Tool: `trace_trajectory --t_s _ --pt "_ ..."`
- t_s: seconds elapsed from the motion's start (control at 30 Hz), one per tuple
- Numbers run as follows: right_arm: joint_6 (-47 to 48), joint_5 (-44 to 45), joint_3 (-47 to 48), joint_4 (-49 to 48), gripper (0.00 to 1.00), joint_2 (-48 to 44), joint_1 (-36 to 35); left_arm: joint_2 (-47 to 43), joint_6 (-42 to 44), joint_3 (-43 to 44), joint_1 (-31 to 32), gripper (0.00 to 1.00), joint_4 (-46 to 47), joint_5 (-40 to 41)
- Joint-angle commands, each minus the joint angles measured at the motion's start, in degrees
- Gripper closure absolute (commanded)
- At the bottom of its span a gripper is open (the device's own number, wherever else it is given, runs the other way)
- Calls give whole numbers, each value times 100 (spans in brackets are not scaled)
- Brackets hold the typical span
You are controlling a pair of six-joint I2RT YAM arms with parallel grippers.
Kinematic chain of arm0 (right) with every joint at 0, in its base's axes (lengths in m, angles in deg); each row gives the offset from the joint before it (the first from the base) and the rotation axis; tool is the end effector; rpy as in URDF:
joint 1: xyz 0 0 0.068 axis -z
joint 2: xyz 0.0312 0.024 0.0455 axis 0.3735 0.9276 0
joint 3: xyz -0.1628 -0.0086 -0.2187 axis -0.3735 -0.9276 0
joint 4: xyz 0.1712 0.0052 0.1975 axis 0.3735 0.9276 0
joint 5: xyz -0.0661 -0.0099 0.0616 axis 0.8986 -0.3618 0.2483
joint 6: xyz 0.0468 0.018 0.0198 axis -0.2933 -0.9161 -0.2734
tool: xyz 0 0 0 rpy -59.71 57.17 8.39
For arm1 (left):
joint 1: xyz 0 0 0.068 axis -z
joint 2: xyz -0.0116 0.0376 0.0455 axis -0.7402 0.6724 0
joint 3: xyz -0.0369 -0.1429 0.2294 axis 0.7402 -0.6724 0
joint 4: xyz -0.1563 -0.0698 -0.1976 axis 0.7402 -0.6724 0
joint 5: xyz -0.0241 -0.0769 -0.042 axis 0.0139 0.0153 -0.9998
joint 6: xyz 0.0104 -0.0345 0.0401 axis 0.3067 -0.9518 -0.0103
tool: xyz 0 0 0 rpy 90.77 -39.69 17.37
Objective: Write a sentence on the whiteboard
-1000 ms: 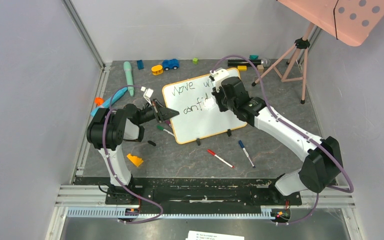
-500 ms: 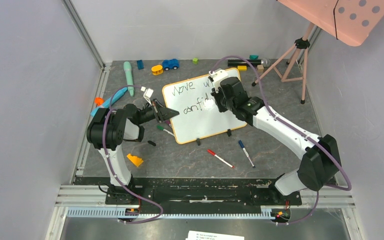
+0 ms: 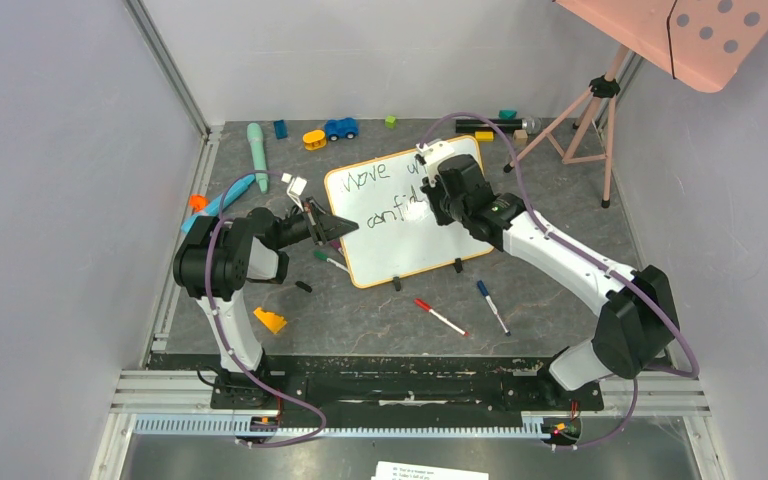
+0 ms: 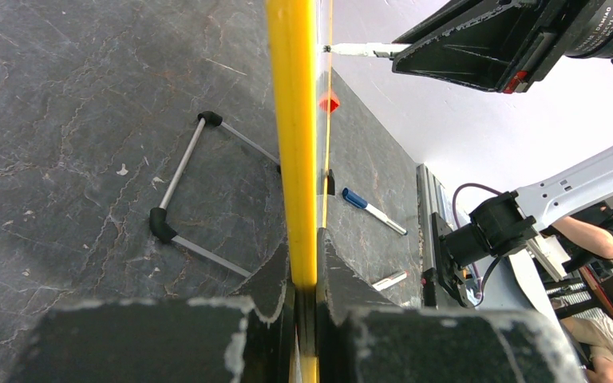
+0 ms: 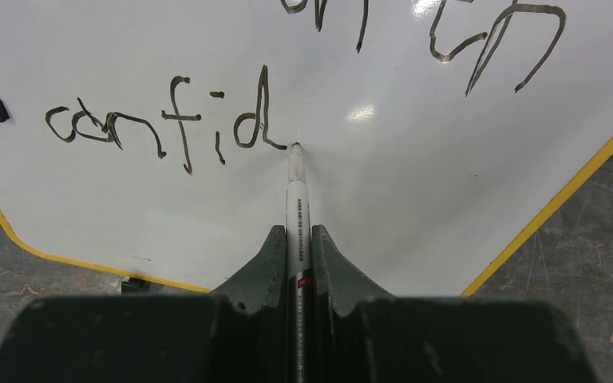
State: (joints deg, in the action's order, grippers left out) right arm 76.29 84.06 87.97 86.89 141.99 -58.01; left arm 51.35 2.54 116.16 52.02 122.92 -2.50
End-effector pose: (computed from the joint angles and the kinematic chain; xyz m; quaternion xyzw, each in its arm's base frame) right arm 0.2797 0.1958 0.3011 -0.2398 0.8574 0.0596 0.4514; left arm 0.3157 -0.0553 0.1468 0.1550 0.6636 -0.5922 0.4300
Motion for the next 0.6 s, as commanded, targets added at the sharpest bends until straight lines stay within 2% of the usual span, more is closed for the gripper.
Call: trace_trajectory --t_s 0.0,0.57 --pt "-190 279 78 -20 100 39 83 94 1061 -18 -22 98 293 266" --pt "-108 277 351 -18 100 176 189 130 1054 21 -23 98 293 265"
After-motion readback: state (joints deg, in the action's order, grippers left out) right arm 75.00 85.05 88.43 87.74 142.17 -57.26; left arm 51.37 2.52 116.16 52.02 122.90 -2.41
